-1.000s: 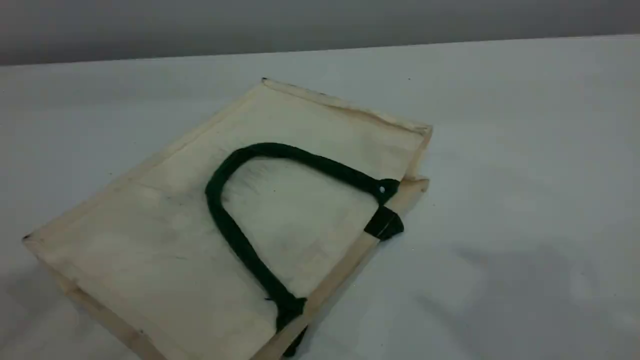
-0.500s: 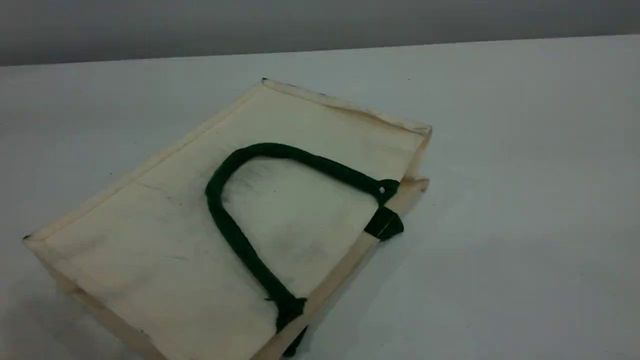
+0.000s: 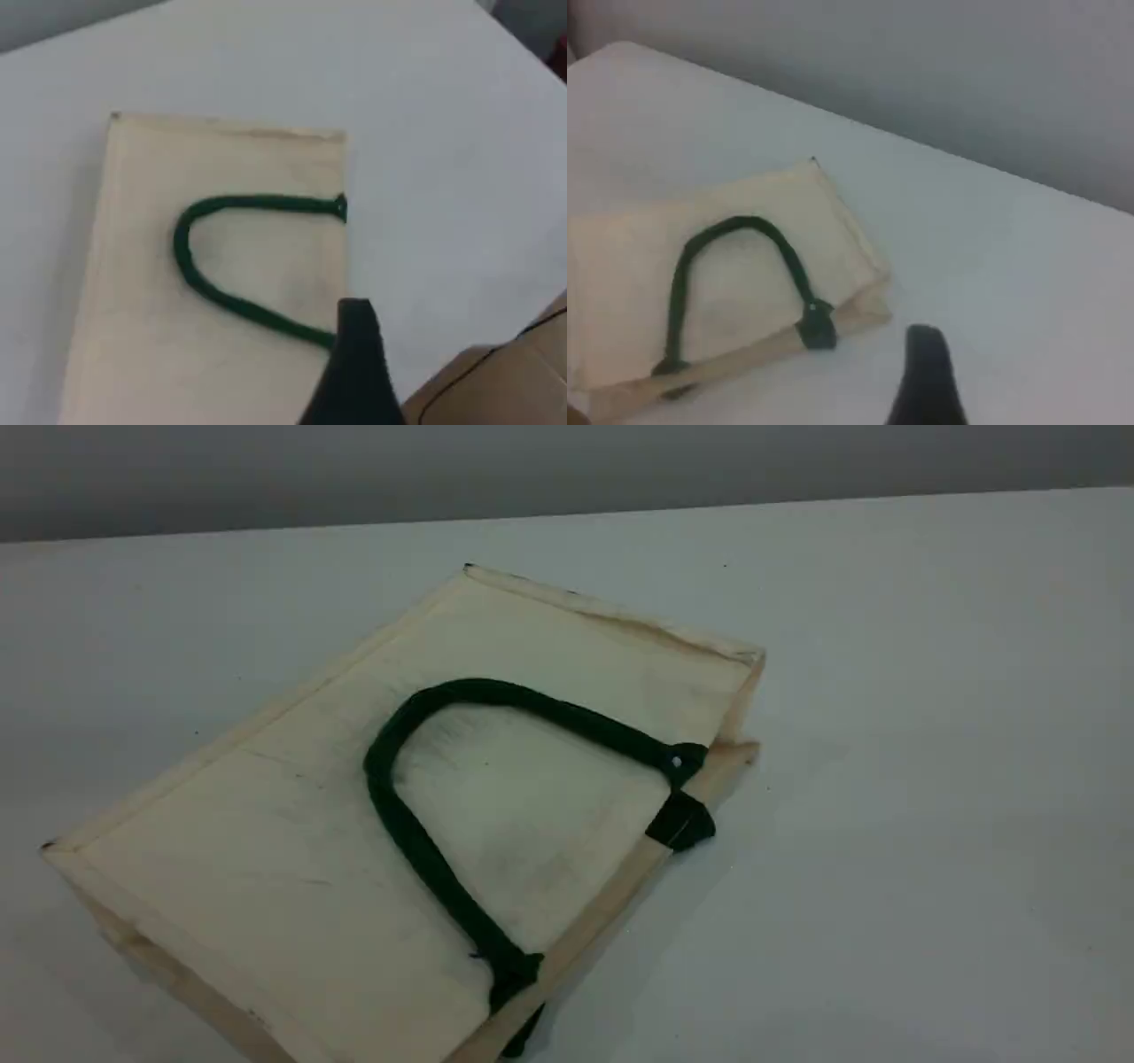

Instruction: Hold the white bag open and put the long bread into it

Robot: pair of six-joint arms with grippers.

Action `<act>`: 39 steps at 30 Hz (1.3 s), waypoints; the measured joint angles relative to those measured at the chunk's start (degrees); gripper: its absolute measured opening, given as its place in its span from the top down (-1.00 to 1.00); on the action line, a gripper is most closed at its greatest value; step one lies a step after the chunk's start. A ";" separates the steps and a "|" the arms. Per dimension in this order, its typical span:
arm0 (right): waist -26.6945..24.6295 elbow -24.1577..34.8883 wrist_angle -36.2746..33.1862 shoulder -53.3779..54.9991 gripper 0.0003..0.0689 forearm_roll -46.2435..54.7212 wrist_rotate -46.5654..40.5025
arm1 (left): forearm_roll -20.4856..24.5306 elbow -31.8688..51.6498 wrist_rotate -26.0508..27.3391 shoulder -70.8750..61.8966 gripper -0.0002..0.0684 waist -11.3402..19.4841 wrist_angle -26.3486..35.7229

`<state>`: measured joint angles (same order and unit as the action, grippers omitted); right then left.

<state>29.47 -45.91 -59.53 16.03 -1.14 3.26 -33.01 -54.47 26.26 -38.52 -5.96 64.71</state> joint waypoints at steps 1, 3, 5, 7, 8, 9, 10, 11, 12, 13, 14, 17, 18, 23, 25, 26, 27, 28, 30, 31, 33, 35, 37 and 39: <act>0.00 1.96 0.85 -0.88 -0.36 0.00 0.00 | 0.07 2.39 0.00 1.83 -0.50 0.00 -0.95; 0.00 6.43 1.33 -2.23 -0.36 -0.27 0.00 | 0.11 6.76 0.00 5.32 -0.50 0.00 -3.12; 0.00 10.01 2.14 -3.44 -0.36 -1.66 0.00 | 0.93 10.92 0.00 9.28 -0.50 0.00 -4.93; 0.00 13.19 3.34 -4.40 -0.36 -3.57 0.00 | 3.04 14.85 -0.47 12.98 -0.50 0.00 -6.29; 0.00 14.31 3.83 -4.64 -0.36 -4.45 0.00 | 4.44 16.50 -1.38 14.98 -0.50 0.00 -6.35; 0.00 15.25 3.83 -4.64 -0.36 -4.89 0.00 | 6.07 17.68 -2.47 16.98 -0.50 0.00 -6.17; 0.00 15.68 3.96 -4.65 -0.36 -4.99 0.00 | 7.55 18.78 -3.86 18.57 -0.50 0.00 -5.90; 0.00 15.65 4.24 -4.70 -0.36 -4.92 0.04 | 9.43 19.58 -5.14 20.45 -0.50 0.00 -5.51; 0.00 15.59 5.02 -4.70 -0.36 -4.91 0.04 | 11.20 20.05 -6.95 22.24 -0.50 0.00 -5.00; 0.00 15.55 5.19 -4.70 -0.36 -4.91 0.04 | 12.87 20.30 -8.87 23.64 -0.50 0.00 -4.46; 0.00 15.55 4.81 -4.70 -0.36 -4.91 0.04 | 14.41 20.44 -10.57 25.16 -0.50 0.00 -3.85; 0.00 15.55 4.67 -4.70 -0.36 -4.91 0.04 | 20.16 21.73 -17.57 28.83 -0.50 0.00 -2.07; 0.00 15.55 4.67 -4.70 -0.36 -4.91 0.04 | 22.35 22.22 -19.40 29.90 -0.50 0.00 -1.40; 0.00 15.55 4.42 -4.70 -0.36 -4.91 0.04 | 28.19 23.78 -25.45 32.52 -0.50 0.00 1.29; 0.00 15.55 4.42 -4.70 -0.36 -4.91 0.04 | 28.31 23.78 -25.52 32.96 -0.50 0.00 0.49; 0.00 15.55 4.42 -4.70 -0.36 -4.91 0.04 | 28.44 23.78 -25.52 33.02 -0.50 0.00 0.48; 0.00 15.55 4.42 -4.70 -0.36 -4.91 0.04 | 28.49 23.78 -25.52 33.02 -0.50 0.00 0.49; 0.00 15.55 4.40 -4.70 -0.36 -4.91 0.04 | 28.56 23.78 -25.52 33.02 -0.50 0.00 0.49; 0.00 15.55 4.18 -4.70 -0.36 -4.91 0.04 | 28.56 23.78 -25.52 33.02 -0.50 0.00 0.43; 0.00 15.55 4.23 -4.70 -0.36 -4.91 0.04 | 28.56 23.89 -25.52 33.02 -0.50 0.00 0.33; 0.00 15.55 5.32 -4.70 -0.36 -4.86 0.04 | 28.50 24.69 -25.52 33.02 -0.50 0.00 -0.93; 0.00 15.55 5.42 -4.70 -0.36 -4.79 0.04 | 28.45 24.72 -25.52 33.02 -0.50 0.00 -1.65; 0.00 15.55 4.81 -4.70 -0.36 -4.79 -0.03 | 28.53 24.80 -25.52 33.02 -0.50 0.05 -2.01; 0.00 15.60 4.74 -4.70 -0.36 -4.88 -0.15 | 28.53 25.35 -25.52 33.02 -0.50 0.05 -2.82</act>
<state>29.47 -30.31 -54.80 11.33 -6.02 3.11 -4.48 -29.12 0.74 -5.50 -5.91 61.89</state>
